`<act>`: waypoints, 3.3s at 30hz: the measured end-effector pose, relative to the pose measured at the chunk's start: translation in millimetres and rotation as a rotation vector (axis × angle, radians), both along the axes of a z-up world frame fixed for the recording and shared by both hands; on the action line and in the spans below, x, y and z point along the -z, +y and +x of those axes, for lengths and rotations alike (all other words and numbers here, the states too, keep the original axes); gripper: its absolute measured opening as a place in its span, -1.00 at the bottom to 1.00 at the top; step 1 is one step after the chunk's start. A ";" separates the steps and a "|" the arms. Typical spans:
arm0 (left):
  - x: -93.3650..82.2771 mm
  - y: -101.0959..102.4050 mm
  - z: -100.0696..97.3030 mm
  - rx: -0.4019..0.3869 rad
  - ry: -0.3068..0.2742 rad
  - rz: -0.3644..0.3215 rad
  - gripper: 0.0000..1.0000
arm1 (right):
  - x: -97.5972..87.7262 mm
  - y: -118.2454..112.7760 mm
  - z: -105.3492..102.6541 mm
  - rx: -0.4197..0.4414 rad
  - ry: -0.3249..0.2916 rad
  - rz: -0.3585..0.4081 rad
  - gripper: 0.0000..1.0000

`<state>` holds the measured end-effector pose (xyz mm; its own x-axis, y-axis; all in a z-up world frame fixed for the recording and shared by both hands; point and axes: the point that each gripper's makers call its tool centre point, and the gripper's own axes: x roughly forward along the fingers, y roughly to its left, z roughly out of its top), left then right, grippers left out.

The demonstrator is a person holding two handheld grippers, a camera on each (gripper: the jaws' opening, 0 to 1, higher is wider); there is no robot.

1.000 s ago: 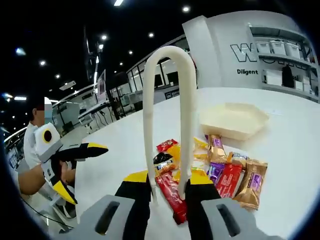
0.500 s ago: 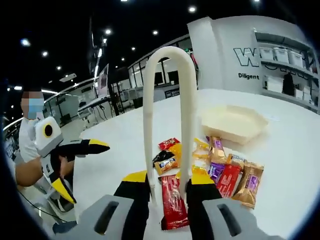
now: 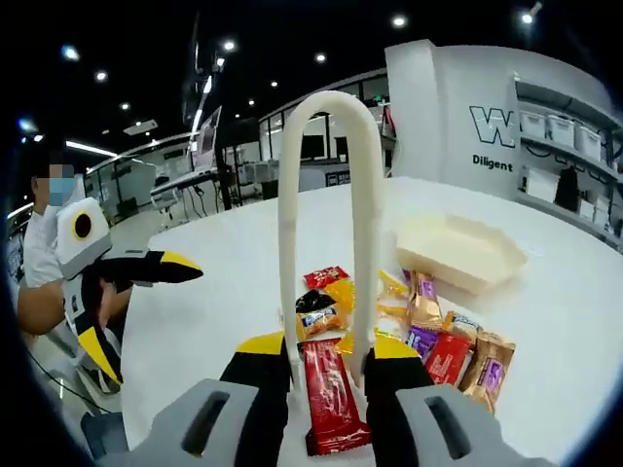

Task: Place the target food into the container with the food tongs after gripping and lifting it, then release it inside without dropping or visibly crushing the food.

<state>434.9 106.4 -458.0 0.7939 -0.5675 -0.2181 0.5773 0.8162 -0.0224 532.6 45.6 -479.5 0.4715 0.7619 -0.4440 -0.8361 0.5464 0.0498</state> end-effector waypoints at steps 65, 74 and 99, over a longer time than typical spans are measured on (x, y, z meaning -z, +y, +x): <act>-1.8 -10.1 -0.2 0.028 0.007 -0.031 0.81 | 3.1 -26.2 -32.8 0.067 0.114 -0.013 -0.63; 4.8 -5.8 2.4 -0.001 0.034 -0.042 0.97 | 3.3 -25.3 -36.5 0.068 0.130 -0.002 -0.64; 3.5 -5.0 -0.4 -0.010 0.037 -0.047 0.98 | -9.1 -32.6 -40.9 0.070 0.125 0.034 -0.63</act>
<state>434.4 101.4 -461.5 0.7917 -0.5694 -0.2212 0.5668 0.8198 -0.0818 491.7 13.1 -470.4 0.4667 0.7446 -0.4772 -0.7821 0.5994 0.1703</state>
